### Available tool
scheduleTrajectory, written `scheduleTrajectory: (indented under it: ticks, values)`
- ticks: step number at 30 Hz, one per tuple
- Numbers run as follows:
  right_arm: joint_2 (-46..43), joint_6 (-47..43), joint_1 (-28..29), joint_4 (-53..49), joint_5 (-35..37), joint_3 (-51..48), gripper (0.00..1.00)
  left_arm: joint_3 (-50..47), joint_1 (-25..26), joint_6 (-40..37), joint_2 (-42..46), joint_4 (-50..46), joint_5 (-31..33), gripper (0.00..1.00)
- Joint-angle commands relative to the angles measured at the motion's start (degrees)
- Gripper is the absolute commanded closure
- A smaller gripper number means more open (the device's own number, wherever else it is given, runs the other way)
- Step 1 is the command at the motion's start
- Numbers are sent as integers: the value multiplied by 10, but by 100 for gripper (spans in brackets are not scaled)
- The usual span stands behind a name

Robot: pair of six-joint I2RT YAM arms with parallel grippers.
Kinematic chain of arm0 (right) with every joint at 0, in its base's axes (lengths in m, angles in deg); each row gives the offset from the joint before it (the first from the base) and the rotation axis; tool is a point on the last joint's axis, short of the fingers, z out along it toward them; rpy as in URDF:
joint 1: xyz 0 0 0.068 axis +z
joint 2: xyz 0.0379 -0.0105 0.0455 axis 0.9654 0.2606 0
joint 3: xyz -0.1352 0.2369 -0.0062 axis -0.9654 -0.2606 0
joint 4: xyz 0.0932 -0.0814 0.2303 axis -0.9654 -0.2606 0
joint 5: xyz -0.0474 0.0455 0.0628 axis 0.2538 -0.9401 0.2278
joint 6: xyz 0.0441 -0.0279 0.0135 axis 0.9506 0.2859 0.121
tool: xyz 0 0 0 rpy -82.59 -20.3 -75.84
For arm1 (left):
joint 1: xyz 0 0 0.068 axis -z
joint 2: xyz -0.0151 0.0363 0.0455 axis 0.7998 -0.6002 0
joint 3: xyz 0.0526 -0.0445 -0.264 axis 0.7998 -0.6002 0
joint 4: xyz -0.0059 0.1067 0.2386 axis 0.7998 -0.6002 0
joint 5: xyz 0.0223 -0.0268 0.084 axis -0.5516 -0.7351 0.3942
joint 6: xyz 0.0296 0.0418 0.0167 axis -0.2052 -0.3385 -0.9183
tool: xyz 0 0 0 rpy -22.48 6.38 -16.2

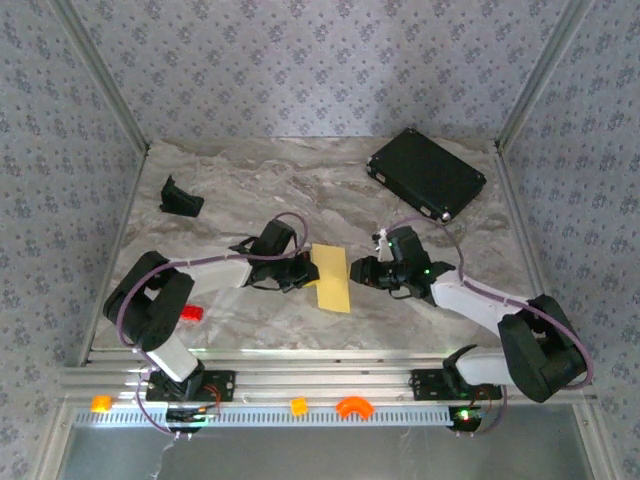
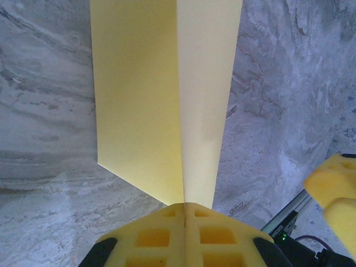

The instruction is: Fold a paper plane with a square sheet of paper (pick it up from the middle)

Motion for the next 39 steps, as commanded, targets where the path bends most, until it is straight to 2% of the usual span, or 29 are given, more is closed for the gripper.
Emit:
scheduleTrajectory:
  ticks: [1, 13, 22, 27, 31, 35, 39]
  values:
    - [-16, -54, 35, -42, 86, -11, 68, 10, -3, -14, 8, -19, -19, 100]
    - [-73, -167, 179, -24, 297, -43, 67, 13, -15, -19, 17, -29, -34, 100]
    - [-68, -286, 299, 54, 387, -70, 62, 11, -14, -12, 17, -24, -34, 100]
    - [-24, -380, 381, 104, 427, -61, 57, 8, -14, -6, 14, -15, -35, 100]
    - [32, -409, 419, 107, 461, -28, 57, 6, -14, -4, 15, -12, -35, 100]
    - [95, -407, 449, 116, 563, -3, 47, 1, -13, 4, 19, -1, -32, 100]
    - [137, -404, 462, 106, 652, 20, 47, -2, -12, 4, 23, -3, -29, 100]
